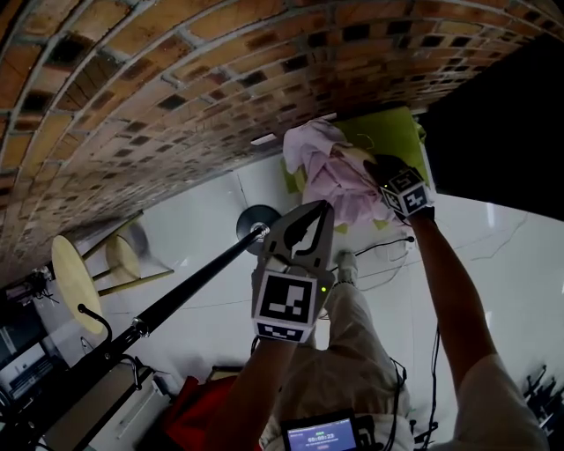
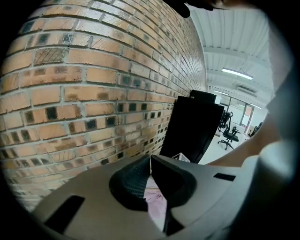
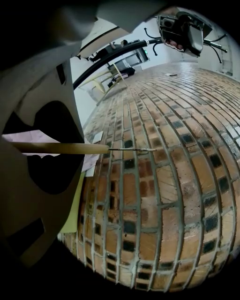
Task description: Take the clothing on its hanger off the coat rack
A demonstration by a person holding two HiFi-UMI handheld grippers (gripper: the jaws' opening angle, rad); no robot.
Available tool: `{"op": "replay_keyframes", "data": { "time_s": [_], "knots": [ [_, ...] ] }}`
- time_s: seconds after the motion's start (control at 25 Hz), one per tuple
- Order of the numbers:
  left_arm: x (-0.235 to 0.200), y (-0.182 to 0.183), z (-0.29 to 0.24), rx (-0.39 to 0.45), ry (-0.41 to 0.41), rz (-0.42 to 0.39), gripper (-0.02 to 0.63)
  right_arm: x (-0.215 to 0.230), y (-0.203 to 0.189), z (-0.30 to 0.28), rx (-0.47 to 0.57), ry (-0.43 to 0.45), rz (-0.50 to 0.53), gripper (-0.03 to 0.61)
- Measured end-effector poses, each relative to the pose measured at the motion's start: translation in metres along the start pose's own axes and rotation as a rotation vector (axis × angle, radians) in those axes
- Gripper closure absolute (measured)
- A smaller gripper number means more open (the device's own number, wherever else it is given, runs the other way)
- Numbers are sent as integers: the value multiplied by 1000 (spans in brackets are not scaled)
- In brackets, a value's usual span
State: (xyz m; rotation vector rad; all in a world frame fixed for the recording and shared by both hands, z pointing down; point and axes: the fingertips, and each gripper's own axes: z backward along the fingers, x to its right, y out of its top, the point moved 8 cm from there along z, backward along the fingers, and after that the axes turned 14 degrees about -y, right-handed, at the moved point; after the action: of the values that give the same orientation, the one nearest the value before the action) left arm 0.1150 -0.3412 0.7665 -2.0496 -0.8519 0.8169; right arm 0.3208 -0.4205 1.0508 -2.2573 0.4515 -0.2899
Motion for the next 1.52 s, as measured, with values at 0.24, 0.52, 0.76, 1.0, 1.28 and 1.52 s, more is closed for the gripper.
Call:
{"op": "replay_keyframes", "data": {
  "time_s": [0.24,0.52,0.76,1.0,1.28,1.52],
  "knots": [
    [-8,-20,-3,-22,-10,13,592,1,-27,-23,-54,-20,-38,535],
    [-21,-39,2,-29,2,19,592,6,-51,-47,-83,-63,-84,535],
    [-28,-58,6,-38,6,31,592,10,-66,-62,-107,-88,-130,535],
    [-25,-67,6,-42,-3,36,592,19,-81,-65,-136,-126,-176,527],
    [-21,-61,10,-39,-11,27,592,35,-83,-56,-200,-275,-186,307],
    [-11,-48,27,-31,-14,15,592,47,-61,-17,-117,-337,-270,307]
  ]
}}
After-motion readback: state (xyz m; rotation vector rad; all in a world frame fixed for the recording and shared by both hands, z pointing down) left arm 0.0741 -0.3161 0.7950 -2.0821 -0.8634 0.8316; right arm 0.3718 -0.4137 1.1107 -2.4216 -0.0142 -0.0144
